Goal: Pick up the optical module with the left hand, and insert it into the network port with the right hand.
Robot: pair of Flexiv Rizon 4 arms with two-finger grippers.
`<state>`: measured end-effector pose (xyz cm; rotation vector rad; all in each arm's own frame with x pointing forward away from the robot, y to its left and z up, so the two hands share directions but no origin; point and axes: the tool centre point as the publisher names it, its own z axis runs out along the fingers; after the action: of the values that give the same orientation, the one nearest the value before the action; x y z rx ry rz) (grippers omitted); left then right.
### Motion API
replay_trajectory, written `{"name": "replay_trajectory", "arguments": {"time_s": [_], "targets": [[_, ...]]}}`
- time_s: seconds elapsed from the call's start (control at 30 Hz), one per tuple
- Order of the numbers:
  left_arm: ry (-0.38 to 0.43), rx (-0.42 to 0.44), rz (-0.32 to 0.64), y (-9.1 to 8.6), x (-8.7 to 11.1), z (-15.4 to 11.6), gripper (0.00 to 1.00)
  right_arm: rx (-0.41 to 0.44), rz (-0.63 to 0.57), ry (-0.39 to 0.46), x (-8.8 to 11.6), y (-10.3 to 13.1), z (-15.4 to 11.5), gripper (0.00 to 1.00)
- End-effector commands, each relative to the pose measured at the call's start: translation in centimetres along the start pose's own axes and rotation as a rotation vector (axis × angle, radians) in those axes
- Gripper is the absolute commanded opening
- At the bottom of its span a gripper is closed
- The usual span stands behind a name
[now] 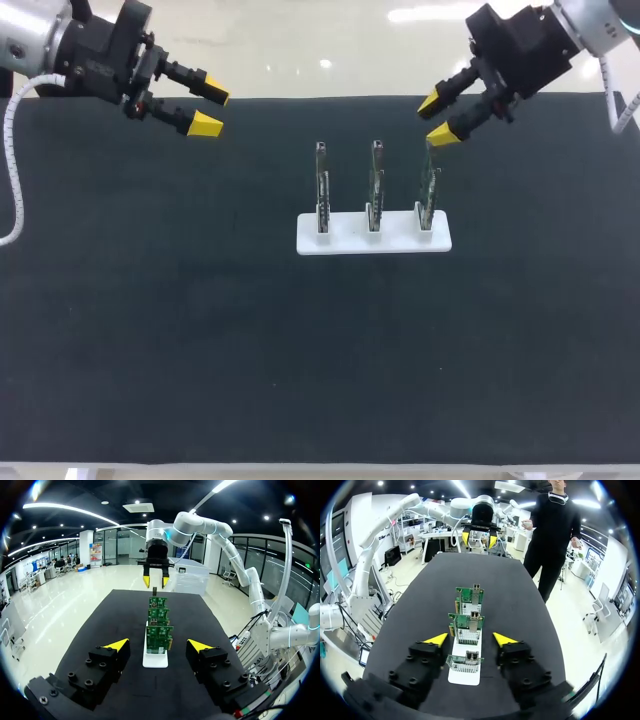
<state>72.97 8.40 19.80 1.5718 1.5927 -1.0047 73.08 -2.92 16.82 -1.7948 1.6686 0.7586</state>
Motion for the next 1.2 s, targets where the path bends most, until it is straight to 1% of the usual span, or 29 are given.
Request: {"name": "replay_trajectory", "arguments": {"time_s": [0.03, 0.1, 0.13, 0.17, 0.23, 0.27, 0.3, 0.7, 1.2], "targets": [[0.003, 0.001, -0.001, 0.1, 0.0, 0.0, 1.0, 0.0, 0.005, 0.004, -0.2, 0.2, -0.3, 0.82], [0.003, 0.001, -0.001, 0.1, 0.0, 0.0, 1.0, -0.002, 0.008, 0.007, -0.3, 0.3, -0.5, 0.72], [0.003, 0.001, -0.001, 0.1, 0.0, 0.0, 1.0, -0.004, 0.011, 0.008, -0.3, 0.3, -0.5, 0.52], [0.003, 0.001, -0.001, 0.1, 0.0, 0.0, 1.0, -0.005, 0.012, 0.009, -0.4, 0.3, -0.6, 0.44], [0.003, 0.001, -0.001, 0.1, 0.0, 0.0, 1.0, -0.008, 0.016, 0.014, -0.4, 0.3, -0.8, 0.34], [0.003, 0.001, -0.001, 0.1, 0.0, 0.0, 1.0, -0.013, 0.023, 0.018, -0.4, 0.3, -0.9, 0.24], [0.003, 0.001, -0.001, 0.1, 0.0, 0.0, 1.0, -0.013, 0.025, 0.02, -0.5, 0.3, -1.0, 0.0], [0.003, 0.001, -0.001, 0.1, 0.0, 0.0, 1.0, -0.013, 0.034, 0.028, -0.7, 0.3, -1.0, 0.0], [0.003, 0.001, -0.001, 0.1, 0.0, 0.0, 1.0, -0.009, 0.022, 0.027, 0.2, 0.3, -0.1, 0.0]]}}
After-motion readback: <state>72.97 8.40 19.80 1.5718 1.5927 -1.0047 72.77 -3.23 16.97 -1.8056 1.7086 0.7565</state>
